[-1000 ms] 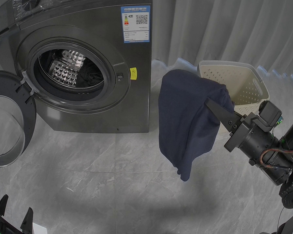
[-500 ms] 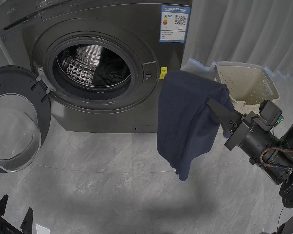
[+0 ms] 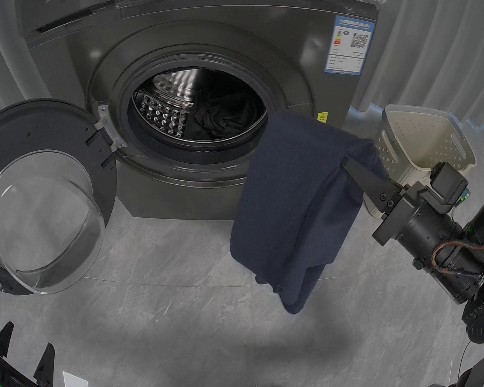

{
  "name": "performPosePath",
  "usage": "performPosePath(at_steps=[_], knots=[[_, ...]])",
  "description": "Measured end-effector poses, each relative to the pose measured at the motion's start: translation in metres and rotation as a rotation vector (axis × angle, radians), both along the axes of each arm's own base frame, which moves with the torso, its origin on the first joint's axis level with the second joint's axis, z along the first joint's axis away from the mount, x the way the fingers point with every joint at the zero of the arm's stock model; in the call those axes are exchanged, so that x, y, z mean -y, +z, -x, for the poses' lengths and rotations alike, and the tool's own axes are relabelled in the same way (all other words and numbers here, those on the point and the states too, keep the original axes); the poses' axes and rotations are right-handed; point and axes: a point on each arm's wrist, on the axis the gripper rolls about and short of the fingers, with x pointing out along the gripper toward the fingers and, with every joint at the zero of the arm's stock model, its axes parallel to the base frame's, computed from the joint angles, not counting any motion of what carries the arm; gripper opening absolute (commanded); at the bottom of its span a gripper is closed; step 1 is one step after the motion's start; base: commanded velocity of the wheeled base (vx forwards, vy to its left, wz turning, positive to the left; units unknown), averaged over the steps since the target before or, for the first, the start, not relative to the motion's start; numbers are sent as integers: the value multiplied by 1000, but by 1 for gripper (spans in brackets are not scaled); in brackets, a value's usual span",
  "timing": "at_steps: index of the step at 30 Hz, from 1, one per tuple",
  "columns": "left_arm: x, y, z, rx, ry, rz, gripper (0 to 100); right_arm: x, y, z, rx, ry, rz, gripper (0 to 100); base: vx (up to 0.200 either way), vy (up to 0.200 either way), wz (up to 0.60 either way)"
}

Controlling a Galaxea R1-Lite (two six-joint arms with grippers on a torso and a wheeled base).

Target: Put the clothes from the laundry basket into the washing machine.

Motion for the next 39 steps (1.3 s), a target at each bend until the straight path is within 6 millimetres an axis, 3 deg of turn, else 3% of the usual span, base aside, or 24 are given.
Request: performPosePath(at_steps=[19,27,36,39], knots=[[0,0,0,-1,3,-7,100,-12,-6,5,-26,64,15,0,0,0,0],[0,0,0,4,11,-17,100,-34,0,8,-45,144,-49,0,0,0,0],[0,2,0,23,4,-49,100,-65,8,-13,-19,151,-90,0,0,0,0],[1,15,3,76,-30,-48,100,-71,7,-17,-19,150,-91,0,0,0,0]])
